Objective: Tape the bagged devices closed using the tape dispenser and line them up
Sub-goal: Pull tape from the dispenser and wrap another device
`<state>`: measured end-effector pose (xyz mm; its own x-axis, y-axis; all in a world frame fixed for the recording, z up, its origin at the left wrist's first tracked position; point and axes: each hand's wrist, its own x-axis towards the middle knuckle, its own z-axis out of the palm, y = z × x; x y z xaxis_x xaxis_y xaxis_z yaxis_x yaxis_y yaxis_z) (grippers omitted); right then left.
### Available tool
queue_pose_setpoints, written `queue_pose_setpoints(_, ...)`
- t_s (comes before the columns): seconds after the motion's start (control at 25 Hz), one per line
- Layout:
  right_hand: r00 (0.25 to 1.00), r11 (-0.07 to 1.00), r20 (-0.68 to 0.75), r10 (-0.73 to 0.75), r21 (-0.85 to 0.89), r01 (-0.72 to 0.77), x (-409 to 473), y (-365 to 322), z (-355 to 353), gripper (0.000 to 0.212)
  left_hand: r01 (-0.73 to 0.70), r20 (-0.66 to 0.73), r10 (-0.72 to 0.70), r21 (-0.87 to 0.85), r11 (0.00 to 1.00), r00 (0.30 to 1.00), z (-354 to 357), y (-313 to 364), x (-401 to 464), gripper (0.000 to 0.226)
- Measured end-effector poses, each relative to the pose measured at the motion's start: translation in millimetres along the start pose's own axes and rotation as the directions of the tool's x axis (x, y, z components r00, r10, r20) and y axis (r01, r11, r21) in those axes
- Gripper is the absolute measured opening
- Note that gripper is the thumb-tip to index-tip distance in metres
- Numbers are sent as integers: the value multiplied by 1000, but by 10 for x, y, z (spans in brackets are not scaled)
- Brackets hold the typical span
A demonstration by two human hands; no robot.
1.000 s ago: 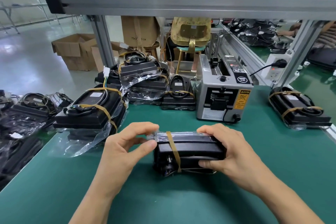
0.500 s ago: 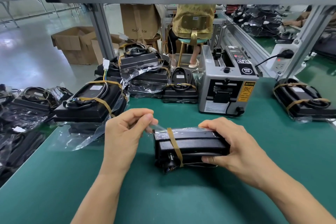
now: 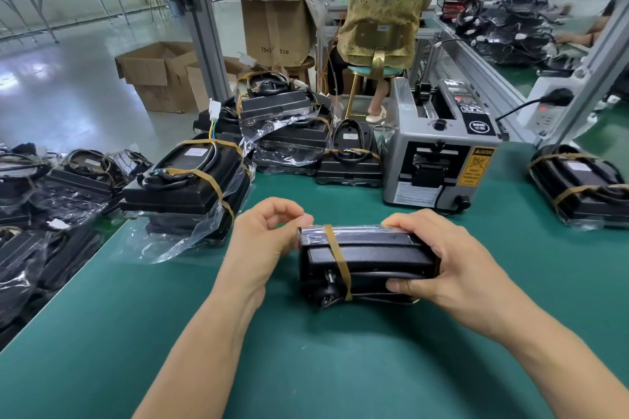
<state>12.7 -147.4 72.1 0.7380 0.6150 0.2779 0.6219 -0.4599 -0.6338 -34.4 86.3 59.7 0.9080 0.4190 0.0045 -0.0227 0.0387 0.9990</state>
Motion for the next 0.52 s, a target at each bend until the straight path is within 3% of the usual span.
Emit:
queue_pose_setpoints(0.08, 1000, 1000, 12, 2, 2, -2, -5, 2, -12, 60, -67, -97, 74, 72, 995, 993, -35, -33, -61, 16)
queue_pose_setpoints(0.16, 1000, 1000, 24, 0, -10, 0, 1, 3, -19, 59, -228, -227, 253, 130, 965, 940, -95, -31, -206, 18)
queue_pose_setpoints(0.2, 1000, 1000, 28, -1, -19, 2, 7, 1, -19, 58, -327, -219, 353, 147, 934, 910, -131, -19, -288, 14)
queue_pose_setpoints(0.28, 1000, 1000, 31, 2, -27, -1, 18, -3, -18, 57, -426, -11, 431, 139, 894, 902, -126, 4, -438, 25)
queue_pose_setpoints(0.36, 1000, 1000, 31, 5, -28, -4, 12, -6, -22, 57, -390, 234, 355, 123, 913, 905, -61, -51, -502, 57)
queue_pose_setpoints(0.44, 999, 999, 33, 5, -33, -4, 4, -16, -25, 57, -352, 281, 309, 117, 929, 909, 14, -124, -498, 77)
queue_pose_setpoints(0.52, 999, 997, 40, 7, -71, -4, 18, -25, -39, 57, -340, 231, 310, 108, 934, 922, 52, -179, -464, 82)
